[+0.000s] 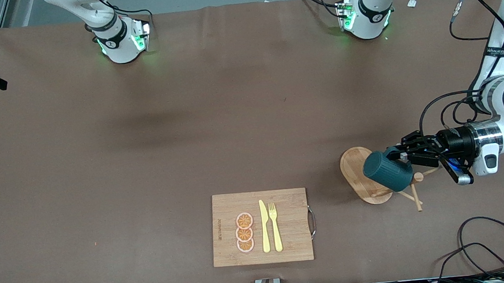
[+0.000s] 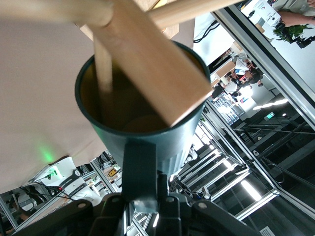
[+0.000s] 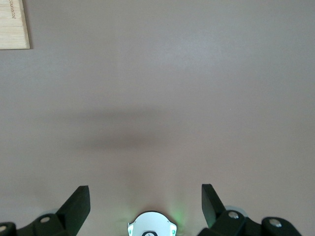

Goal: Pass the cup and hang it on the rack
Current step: 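Hang the mug handle onto a rack peg with the left gripper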

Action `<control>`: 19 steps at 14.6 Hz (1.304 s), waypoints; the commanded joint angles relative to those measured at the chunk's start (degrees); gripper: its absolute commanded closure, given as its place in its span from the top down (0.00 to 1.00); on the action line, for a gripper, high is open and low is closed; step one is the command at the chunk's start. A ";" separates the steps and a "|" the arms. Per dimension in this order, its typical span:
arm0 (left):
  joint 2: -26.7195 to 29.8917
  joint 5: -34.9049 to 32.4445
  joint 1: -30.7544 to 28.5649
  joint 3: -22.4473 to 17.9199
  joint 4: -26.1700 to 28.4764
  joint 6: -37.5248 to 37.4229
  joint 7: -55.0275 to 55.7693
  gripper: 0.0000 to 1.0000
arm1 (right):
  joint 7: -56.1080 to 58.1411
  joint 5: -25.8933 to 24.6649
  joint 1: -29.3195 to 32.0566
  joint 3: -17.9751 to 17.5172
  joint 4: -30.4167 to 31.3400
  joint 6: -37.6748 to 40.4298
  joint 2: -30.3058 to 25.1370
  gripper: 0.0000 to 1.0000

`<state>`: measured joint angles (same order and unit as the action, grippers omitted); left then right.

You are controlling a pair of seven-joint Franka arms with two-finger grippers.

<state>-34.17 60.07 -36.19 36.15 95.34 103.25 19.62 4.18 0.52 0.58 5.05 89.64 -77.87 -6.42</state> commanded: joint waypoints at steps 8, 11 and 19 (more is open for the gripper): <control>-1.07 0.84 -0.63 0.06 0.46 -0.68 -2.13 0.41 | 0.39 0.35 -0.05 -0.04 1.15 0.08 -0.96 1.00; -0.63 0.84 -0.63 0.06 0.29 -0.33 -1.25 0.71 | 0.48 0.35 -0.05 -0.04 1.15 0.17 -0.96 1.00; 6.04 -3.64 -1.34 -0.03 -2.17 -0.68 9.28 1.00 | 0.48 0.35 -0.05 -0.04 1.15 0.08 -1.05 1.00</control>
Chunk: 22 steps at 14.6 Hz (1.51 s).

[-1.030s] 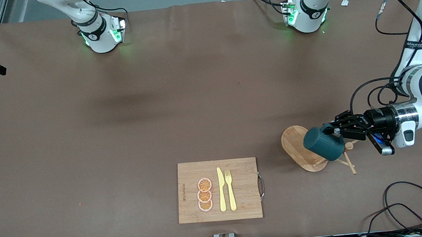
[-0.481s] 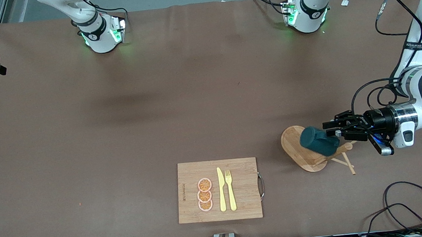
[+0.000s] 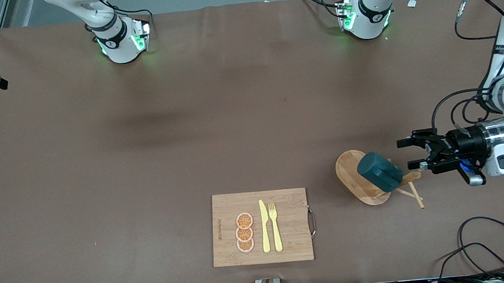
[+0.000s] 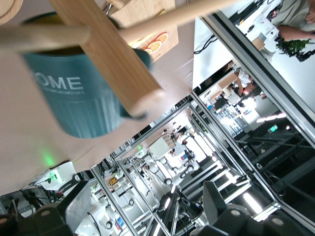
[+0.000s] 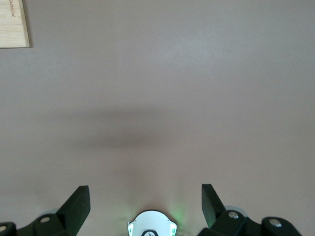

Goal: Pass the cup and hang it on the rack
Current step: 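Open the left gripper and pull it away from the mug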

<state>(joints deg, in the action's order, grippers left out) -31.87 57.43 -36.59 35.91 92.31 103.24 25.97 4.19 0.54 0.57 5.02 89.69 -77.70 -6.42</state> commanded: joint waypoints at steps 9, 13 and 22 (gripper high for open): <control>11.74 -28.82 -0.77 1.88 -8.97 -8.21 7.70 1.00 | 0.47 0.34 -0.13 -0.18 1.01 -0.17 -1.05 1.00; 12.88 -46.67 -0.85 8.55 -12.76 -11.30 4.90 1.00 | 0.56 0.34 -0.21 -0.18 1.01 -0.17 -1.05 1.00; 18.51 -60.77 -0.33 9.79 -13.38 -15.61 -11.98 1.00 | 0.82 0.34 -0.30 -0.18 1.01 -0.26 -1.05 1.00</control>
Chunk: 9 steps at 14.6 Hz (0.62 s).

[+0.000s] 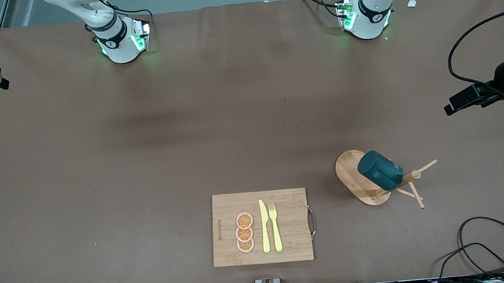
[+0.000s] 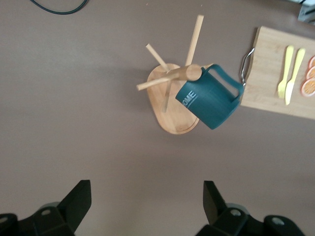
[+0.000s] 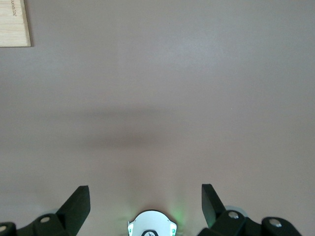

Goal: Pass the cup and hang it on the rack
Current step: 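Open the left gripper and pull it away from the mug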

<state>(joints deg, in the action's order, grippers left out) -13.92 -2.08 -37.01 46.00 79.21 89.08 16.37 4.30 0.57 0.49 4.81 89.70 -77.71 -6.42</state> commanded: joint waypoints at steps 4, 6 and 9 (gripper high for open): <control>1.09 -4.86 16.11 -12.72 -4.48 -6.18 -2.92 1.00 | 0.71 0.22 -0.32 -0.07 1.00 -0.16 -1.14 1.00; 2.22 -3.73 25.27 -22.75 -4.68 -6.38 -3.97 1.00 | 0.71 0.31 -0.23 -0.07 1.00 -0.25 -1.14 1.00; 4.60 0.48 36.80 -37.87 -4.59 -6.38 -9.23 1.00 | 0.71 0.22 -0.32 -0.15 1.00 -0.25 -1.05 1.00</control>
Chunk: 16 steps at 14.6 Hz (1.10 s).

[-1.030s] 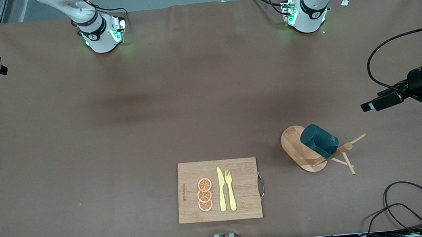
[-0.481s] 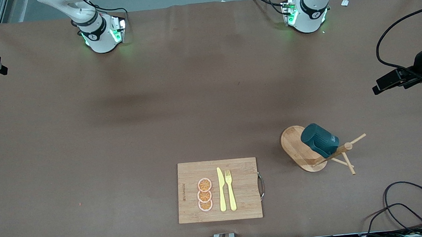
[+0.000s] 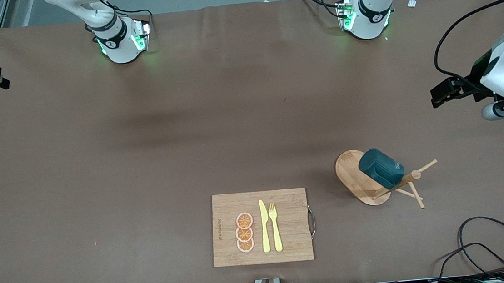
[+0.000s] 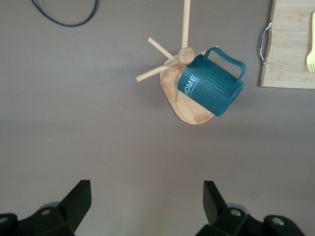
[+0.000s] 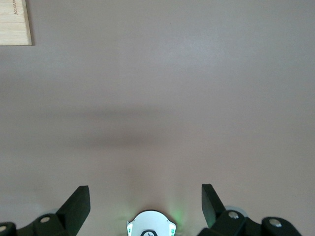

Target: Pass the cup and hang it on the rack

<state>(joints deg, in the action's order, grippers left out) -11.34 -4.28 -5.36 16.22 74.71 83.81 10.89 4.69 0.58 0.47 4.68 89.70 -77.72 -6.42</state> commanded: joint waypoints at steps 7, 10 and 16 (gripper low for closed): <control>8.78 5.16 12.22 -17.89 4.38 -1.11 -7.55 1.00 | 0.32 0.21 -0.29 0.07 1.00 -0.24 -1.05 1.00; 12.03 4.98 12.22 -18.24 9.12 0.55 -7.73 1.00 | 0.32 0.21 -0.21 0.07 1.00 -0.33 -1.05 1.00; 15.47 4.37 12.13 -18.24 16.17 4.16 -7.64 1.00 | -0.03 -0.22 -0.12 0.15 0.92 -0.50 -1.14 1.00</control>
<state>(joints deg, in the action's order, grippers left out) 2.58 0.20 6.20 -1.35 88.48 86.57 4.21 4.70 0.57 0.47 4.74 89.70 -77.81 -6.42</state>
